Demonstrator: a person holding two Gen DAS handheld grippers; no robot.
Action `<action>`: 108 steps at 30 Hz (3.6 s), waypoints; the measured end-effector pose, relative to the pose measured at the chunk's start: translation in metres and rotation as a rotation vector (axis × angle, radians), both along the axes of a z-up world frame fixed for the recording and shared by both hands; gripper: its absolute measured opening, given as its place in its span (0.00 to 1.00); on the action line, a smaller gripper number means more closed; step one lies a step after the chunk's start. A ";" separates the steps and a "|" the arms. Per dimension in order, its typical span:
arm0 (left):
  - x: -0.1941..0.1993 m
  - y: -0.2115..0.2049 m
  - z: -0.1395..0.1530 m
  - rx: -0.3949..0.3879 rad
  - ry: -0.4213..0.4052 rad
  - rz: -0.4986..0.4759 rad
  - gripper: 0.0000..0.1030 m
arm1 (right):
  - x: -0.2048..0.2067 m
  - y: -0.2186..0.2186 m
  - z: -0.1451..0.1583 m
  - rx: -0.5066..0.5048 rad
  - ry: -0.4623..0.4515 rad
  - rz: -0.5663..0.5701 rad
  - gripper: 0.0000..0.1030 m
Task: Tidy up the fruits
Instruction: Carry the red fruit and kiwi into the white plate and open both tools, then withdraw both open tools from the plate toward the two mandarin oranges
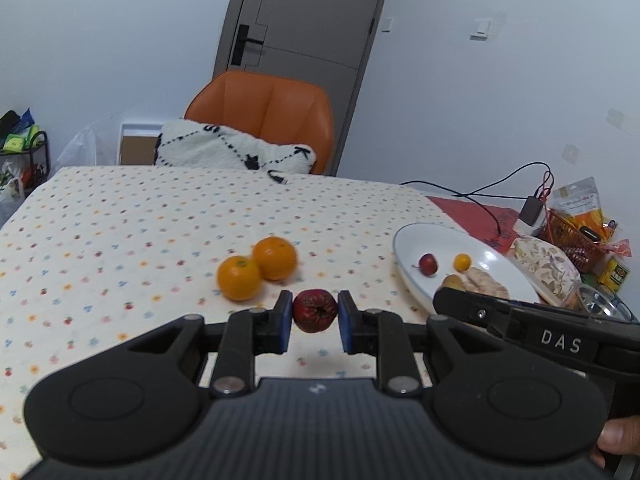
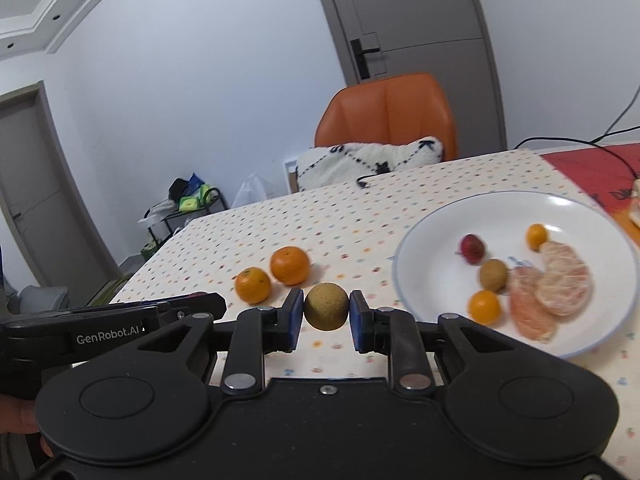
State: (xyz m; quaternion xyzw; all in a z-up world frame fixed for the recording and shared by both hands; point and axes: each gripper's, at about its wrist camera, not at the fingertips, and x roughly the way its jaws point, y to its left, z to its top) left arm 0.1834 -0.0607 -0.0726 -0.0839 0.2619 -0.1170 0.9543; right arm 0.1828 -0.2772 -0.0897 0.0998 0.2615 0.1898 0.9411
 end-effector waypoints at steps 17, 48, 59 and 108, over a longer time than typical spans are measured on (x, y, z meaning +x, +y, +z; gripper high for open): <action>0.009 -0.052 0.011 0.008 -0.027 -0.082 0.21 | -0.012 -0.061 0.006 0.033 -0.033 -0.123 0.22; 0.061 -0.107 -0.002 0.048 0.016 -0.158 0.21 | 0.036 -0.110 -0.013 0.027 0.012 -0.220 0.22; 0.075 -0.119 -0.013 0.059 0.050 -0.173 0.21 | 0.044 -0.105 -0.023 0.010 0.016 -0.210 0.32; 0.029 0.000 0.026 0.052 -0.066 0.096 0.98 | 0.003 -0.049 0.003 0.056 -0.095 -0.135 1.00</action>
